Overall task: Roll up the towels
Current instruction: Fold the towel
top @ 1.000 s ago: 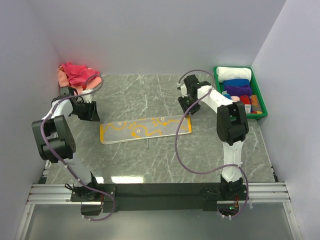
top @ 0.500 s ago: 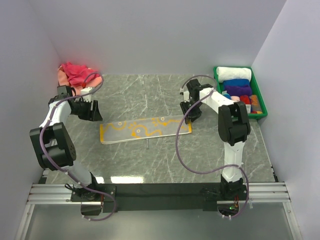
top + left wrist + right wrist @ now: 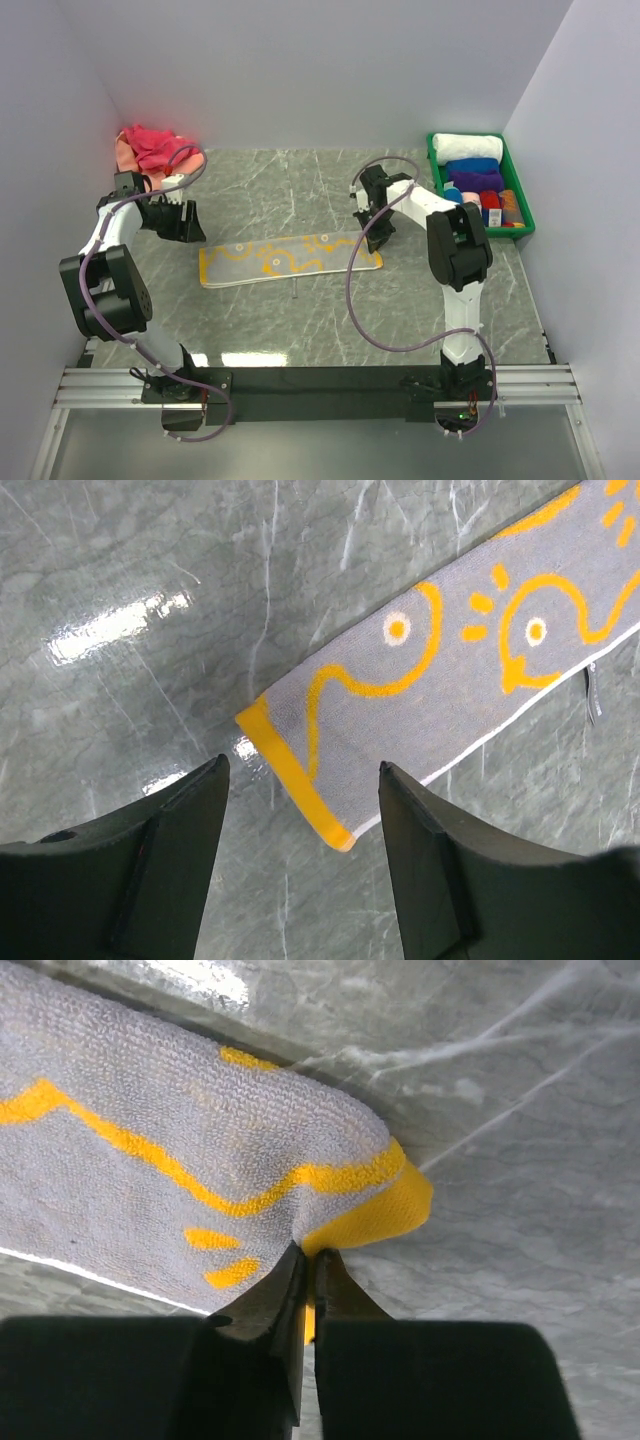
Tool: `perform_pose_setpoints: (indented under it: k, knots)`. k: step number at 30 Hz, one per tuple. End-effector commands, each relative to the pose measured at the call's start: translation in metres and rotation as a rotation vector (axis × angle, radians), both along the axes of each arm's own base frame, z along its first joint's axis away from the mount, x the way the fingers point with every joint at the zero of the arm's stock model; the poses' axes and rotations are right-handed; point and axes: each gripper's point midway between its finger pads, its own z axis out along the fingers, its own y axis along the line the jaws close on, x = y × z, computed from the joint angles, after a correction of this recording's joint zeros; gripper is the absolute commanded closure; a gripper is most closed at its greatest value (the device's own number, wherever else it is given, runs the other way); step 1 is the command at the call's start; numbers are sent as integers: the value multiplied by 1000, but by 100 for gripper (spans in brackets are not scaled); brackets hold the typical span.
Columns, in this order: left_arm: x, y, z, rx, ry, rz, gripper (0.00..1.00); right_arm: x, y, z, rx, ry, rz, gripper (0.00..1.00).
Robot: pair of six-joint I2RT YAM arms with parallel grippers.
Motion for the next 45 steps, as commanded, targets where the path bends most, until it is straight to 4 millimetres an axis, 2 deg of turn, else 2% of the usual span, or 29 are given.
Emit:
perform_pose_setpoints:
  k: [1, 7, 8, 10, 13, 16, 18, 20, 26, 30, 34, 45]
  knots:
    - [8, -4, 12, -13, -43, -8, 33, -10, -3, -15, -10, 54, -4, 100]
    - [8, -3, 27, 3, -95, -1, 26, -1, -44, 20, -35, -25, -45, 100]
    - [7, -4, 30, 1, -101, -1, 2, 3, -49, 32, -32, -53, -47, 100]
    - [6, -8, 40, -7, -133, -18, 0, 7, -61, 46, -37, -71, -67, 100]
    - [8, -9, 53, -18, -176, 9, 1, 10, -61, 65, -16, -88, -54, 100]
    - [18, -1, 64, -11, -203, 108, 1, 10, -39, 80, 66, -111, -22, 100]
    - [29, 9, 67, -5, -202, 233, 1, 8, -21, 88, 123, -122, -1, 100]
    - [33, 13, 71, -3, -197, 264, 1, 2, 5, 92, 178, -104, 38, 100]
    - [36, 17, 65, -6, -151, 308, 1, -8, 68, 89, 310, -50, 99, 100]
    - [35, 18, 67, -6, -151, 333, 1, -10, 96, 79, 334, -9, 131, 100]
    - [31, 19, 64, -2, -142, 337, 1, -12, 115, 66, 345, 39, 142, 100]
    - [30, 18, 55, -8, -121, 349, 1, -1, 133, 61, 387, 51, 134, 100]
